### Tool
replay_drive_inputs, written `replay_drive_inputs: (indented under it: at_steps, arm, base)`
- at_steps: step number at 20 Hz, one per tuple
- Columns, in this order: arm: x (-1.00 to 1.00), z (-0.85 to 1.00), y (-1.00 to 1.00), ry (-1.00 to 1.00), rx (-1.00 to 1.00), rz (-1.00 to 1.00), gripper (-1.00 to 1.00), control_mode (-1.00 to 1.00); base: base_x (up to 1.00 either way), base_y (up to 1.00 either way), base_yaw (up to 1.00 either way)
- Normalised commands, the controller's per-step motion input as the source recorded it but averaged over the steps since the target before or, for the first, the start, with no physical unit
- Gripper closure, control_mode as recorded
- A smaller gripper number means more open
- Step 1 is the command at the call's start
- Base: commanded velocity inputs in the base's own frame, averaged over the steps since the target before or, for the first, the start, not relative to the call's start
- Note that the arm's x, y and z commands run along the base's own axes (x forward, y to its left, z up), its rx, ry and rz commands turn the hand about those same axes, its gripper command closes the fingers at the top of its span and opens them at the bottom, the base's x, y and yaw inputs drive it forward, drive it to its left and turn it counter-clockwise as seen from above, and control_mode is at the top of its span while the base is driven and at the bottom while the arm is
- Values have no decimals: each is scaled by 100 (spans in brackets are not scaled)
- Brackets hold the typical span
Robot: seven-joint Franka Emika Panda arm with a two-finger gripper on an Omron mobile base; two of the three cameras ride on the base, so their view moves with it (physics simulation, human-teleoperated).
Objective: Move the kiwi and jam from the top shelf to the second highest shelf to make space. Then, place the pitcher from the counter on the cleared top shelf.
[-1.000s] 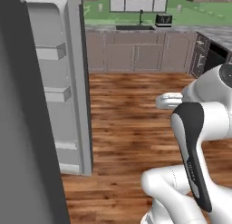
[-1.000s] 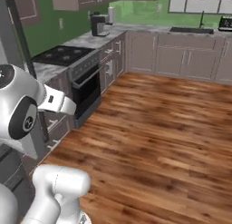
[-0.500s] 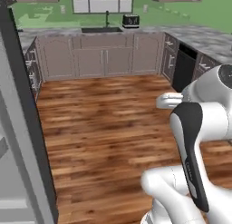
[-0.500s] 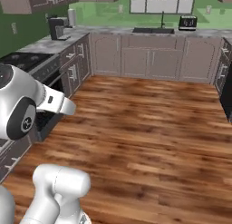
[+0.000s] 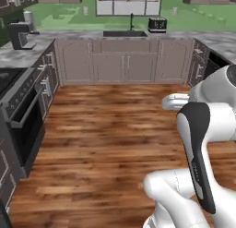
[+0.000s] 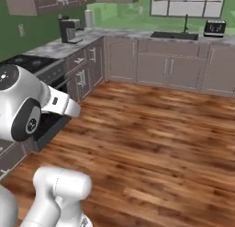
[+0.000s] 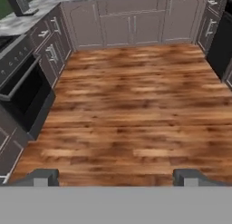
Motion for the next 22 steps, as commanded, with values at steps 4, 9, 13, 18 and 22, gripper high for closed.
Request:
replay_drive_inputs:
  at_steps: [4, 9, 13, 18, 22]
  arm:
    - [0, 0, 0, 0, 0, 0, -100, 100]
    - [0, 0, 0, 0, 0, 0, -100, 100]
    - [0, 0, 0, 0, 0, 0, -100, 100]
    - [0, 0, 0, 0, 0, 0, -100, 100]
    - [0, 0, 0, 0, 0, 0, -100, 100]
  base:
    - [59, 0, 57]
    - [58, 0, 58]
    - [71, 0, 55]
    - [80, 0, 50]
    - [86, 4, 45]
